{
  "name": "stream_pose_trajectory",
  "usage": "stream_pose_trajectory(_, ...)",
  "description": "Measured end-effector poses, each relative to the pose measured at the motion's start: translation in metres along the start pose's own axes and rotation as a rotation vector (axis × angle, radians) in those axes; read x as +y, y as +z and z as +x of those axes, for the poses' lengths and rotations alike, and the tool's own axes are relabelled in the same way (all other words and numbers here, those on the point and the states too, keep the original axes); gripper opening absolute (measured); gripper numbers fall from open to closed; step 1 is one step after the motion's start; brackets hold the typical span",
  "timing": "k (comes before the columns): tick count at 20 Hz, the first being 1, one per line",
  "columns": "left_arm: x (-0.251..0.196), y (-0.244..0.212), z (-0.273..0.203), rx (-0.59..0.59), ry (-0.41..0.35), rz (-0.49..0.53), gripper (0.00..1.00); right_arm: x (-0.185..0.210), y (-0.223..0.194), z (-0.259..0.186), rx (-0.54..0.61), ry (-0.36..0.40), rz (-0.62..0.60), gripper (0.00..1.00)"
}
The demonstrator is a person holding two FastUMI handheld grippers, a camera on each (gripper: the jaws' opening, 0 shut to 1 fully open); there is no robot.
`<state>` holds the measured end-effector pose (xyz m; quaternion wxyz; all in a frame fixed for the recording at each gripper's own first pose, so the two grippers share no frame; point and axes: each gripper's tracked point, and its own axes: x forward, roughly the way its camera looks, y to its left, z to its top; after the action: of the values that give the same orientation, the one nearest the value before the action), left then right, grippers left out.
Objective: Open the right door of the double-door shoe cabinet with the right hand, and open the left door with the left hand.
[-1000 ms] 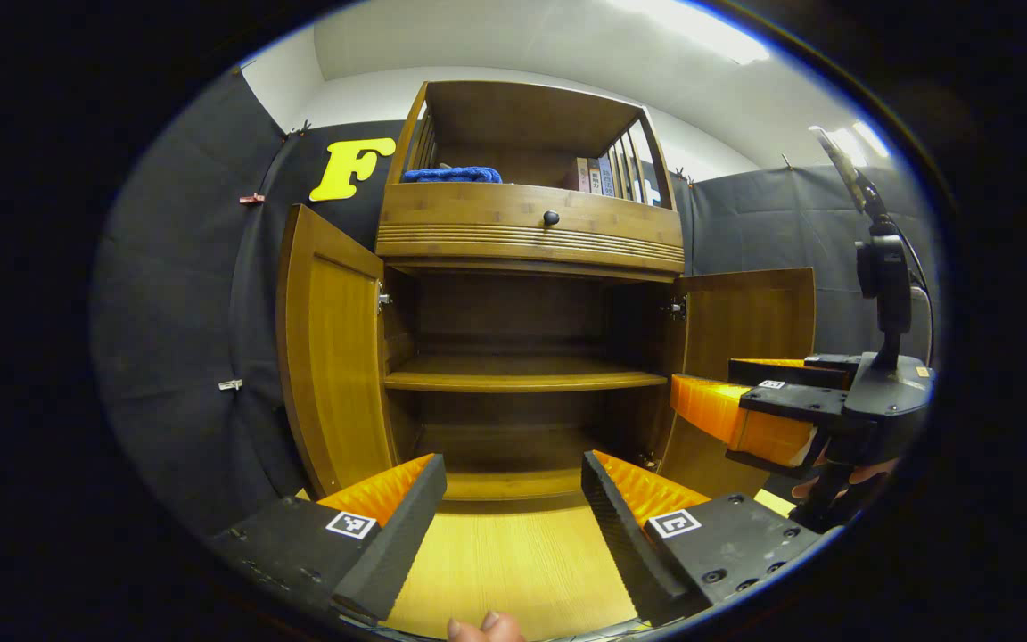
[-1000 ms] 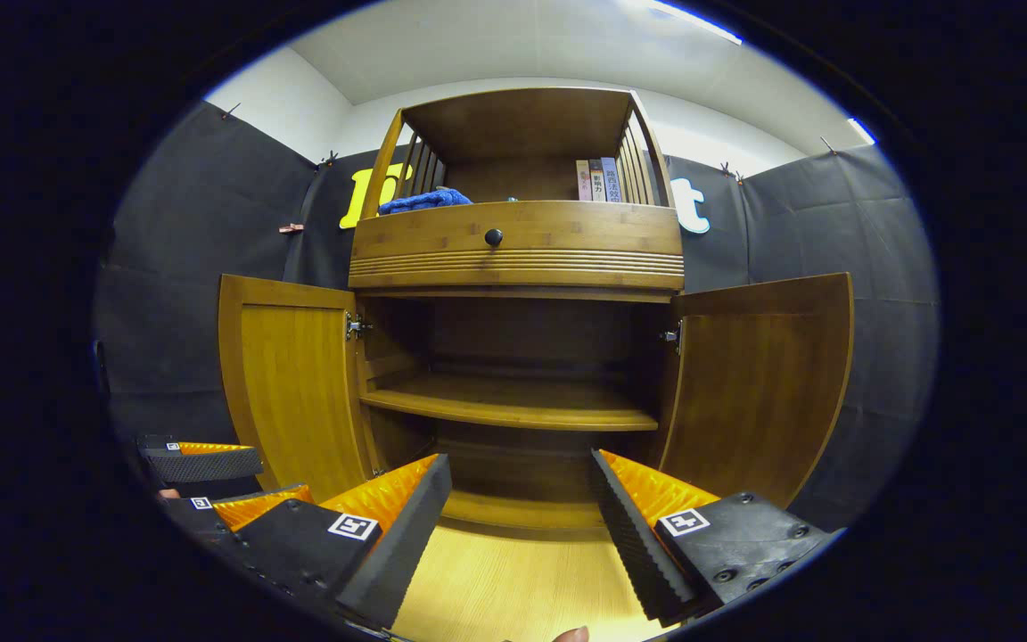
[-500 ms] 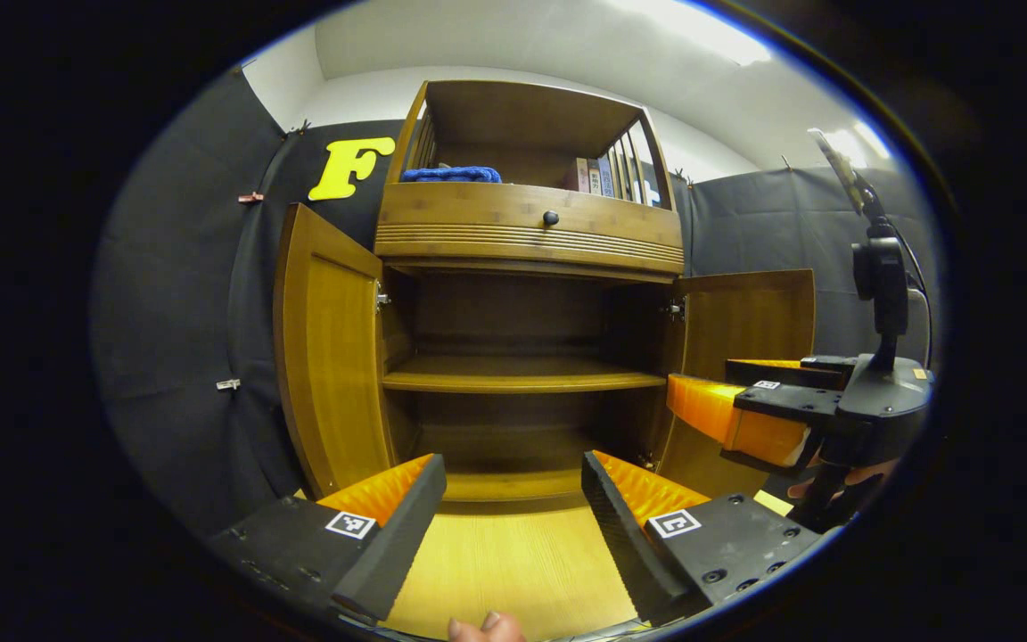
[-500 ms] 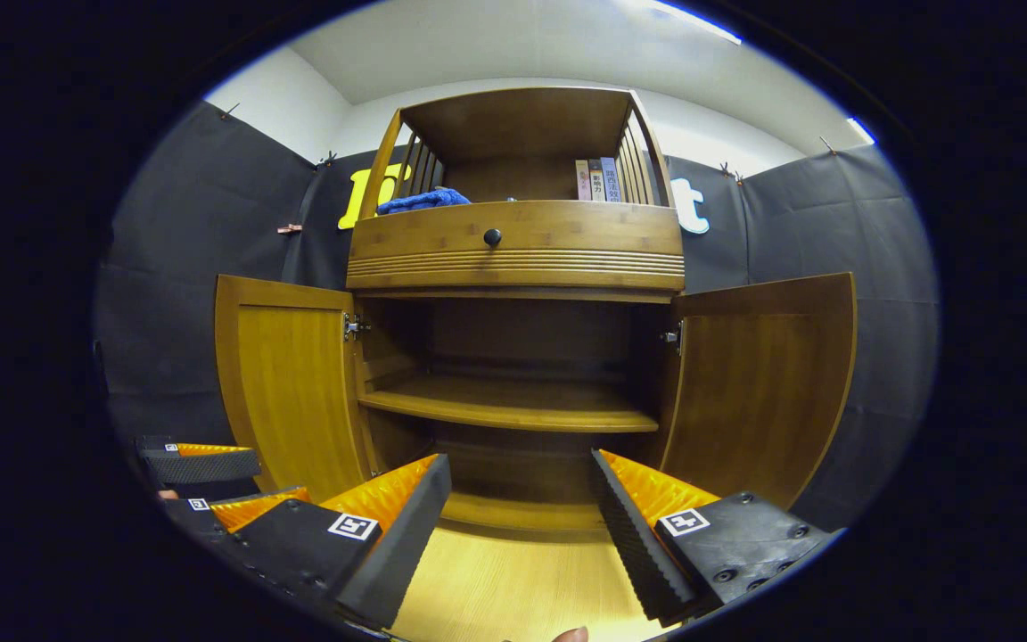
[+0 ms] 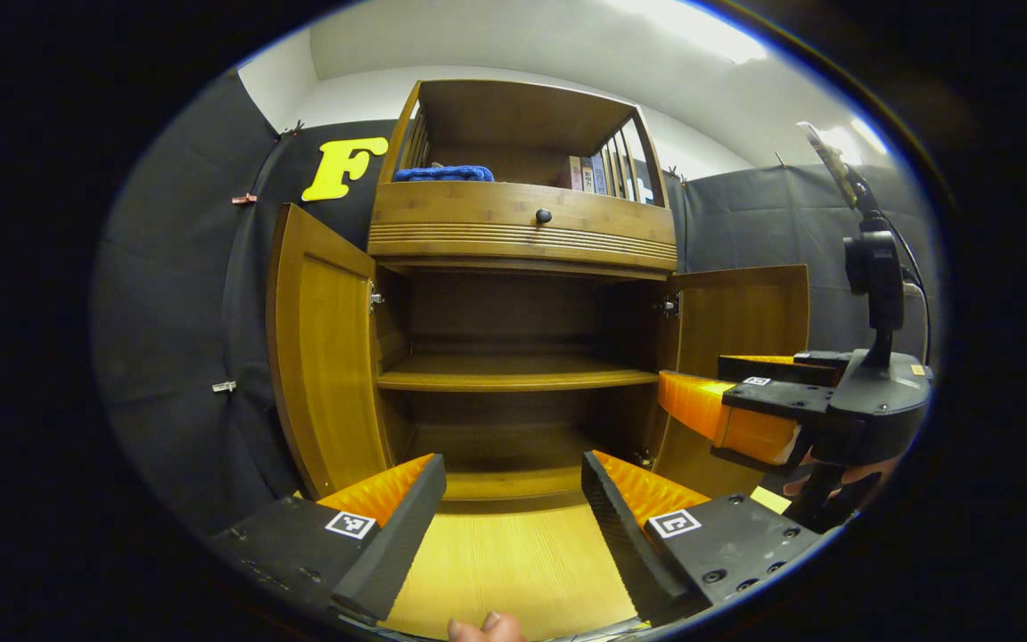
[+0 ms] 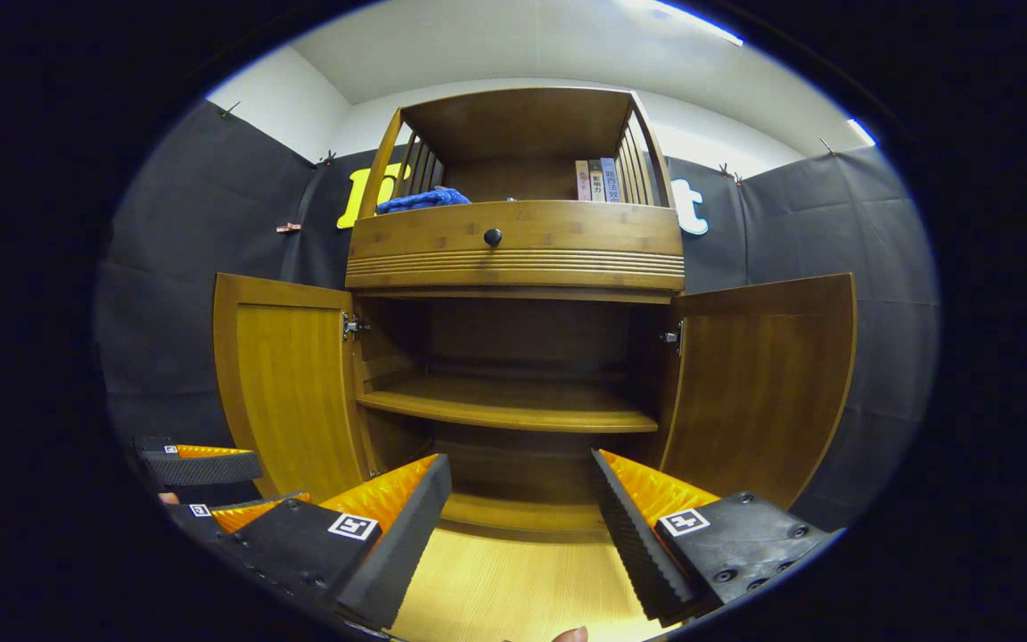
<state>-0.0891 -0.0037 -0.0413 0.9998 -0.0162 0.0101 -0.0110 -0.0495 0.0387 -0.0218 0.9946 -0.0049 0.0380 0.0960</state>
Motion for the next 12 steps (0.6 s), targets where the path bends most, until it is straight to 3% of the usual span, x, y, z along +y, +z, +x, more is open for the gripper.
stream_pose_trajectory(12, 0.0007, 0.0001, 0.0005, 0.000, 0.005, -0.002, 0.95, -0.0016, 0.0021, 0.0013, -0.006, -0.006, -0.001, 0.98)
